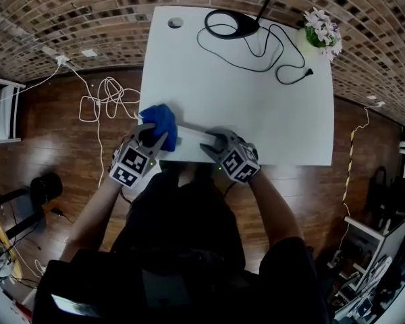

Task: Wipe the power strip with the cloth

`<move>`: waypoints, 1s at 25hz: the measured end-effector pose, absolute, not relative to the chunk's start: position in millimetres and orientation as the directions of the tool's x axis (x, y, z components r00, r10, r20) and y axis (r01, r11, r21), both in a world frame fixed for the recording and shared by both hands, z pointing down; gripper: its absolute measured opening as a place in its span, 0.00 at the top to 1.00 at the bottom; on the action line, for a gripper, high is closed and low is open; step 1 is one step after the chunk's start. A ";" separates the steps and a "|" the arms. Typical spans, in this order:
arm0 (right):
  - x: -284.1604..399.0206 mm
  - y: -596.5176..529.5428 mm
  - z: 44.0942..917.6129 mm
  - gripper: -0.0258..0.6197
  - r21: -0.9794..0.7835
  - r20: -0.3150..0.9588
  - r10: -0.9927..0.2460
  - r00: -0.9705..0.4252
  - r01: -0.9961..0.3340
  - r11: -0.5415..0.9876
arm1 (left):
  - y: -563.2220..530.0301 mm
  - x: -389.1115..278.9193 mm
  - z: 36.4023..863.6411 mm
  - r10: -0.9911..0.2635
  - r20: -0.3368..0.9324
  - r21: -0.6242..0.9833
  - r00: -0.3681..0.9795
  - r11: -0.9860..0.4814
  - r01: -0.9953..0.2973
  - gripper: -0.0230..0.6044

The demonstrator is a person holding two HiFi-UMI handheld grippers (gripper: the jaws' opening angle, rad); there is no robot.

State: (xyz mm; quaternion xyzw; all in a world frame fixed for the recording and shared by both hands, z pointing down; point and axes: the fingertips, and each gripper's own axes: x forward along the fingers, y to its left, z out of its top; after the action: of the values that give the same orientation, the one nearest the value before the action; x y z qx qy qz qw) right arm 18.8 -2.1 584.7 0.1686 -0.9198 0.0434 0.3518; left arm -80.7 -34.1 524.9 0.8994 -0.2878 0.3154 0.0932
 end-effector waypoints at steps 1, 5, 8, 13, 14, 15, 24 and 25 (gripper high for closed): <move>18.9 -1.6 584.6 0.71 0.039 0.662 -0.281 -0.695 -0.342 0.939 | -34.6 -83.4 525.0 -0.462 0.622 -0.015 0.632 -0.814 -0.581 0.87; 17.3 -0.4 584.8 0.71 0.042 0.662 -0.283 -0.694 -0.342 0.939 | -36.9 -91.4 525.3 -0.467 0.632 -0.013 0.618 -0.804 -0.595 0.86; 16.7 -0.6 584.9 0.71 0.053 0.658 -0.287 -0.696 -0.338 0.940 | -39.1 -96.3 526.2 -0.474 0.641 -0.014 0.604 -0.793 -0.609 0.86; 16.9 -0.3 585.4 0.71 0.068 0.653 -0.297 -0.697 -0.336 0.939 | -43.4 -107.9 527.3 -0.476 0.664 0.005 0.576 -0.768 -0.640 0.86; 17.4 -0.2 585.5 0.71 0.068 0.654 -0.296 -0.696 -0.337 0.939 | -44.8 -110.5 527.9 -0.471 0.673 0.016 0.570 -0.761 -0.649 0.86; 17.2 -0.4 585.4 0.71 0.066 0.655 -0.296 -0.695 -0.337 0.939 | -46.4 -113.5 528.4 -0.467 0.683 0.027 0.562 -0.753 -0.658 0.86; 16.9 1.1 584.0 0.71 0.074 0.651 -0.307 -0.694 -0.345 0.936 | -48.3 -110.5 531.2 -0.473 0.777 -0.103 0.417 -0.747 -0.657 0.86; 16.3 0.5 583.7 0.71 0.076 0.649 -0.307 -0.696 -0.343 0.936 | -48.9 -110.1 531.5 -0.473 0.788 -0.127 0.393 -0.750 -0.649 0.86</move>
State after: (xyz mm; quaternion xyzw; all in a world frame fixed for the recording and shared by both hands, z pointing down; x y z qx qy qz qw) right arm 16.3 0.5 583.7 0.1766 -0.9204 0.0253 0.3478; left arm -110.1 -48.9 531.5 0.8284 -0.3386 0.4346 0.1008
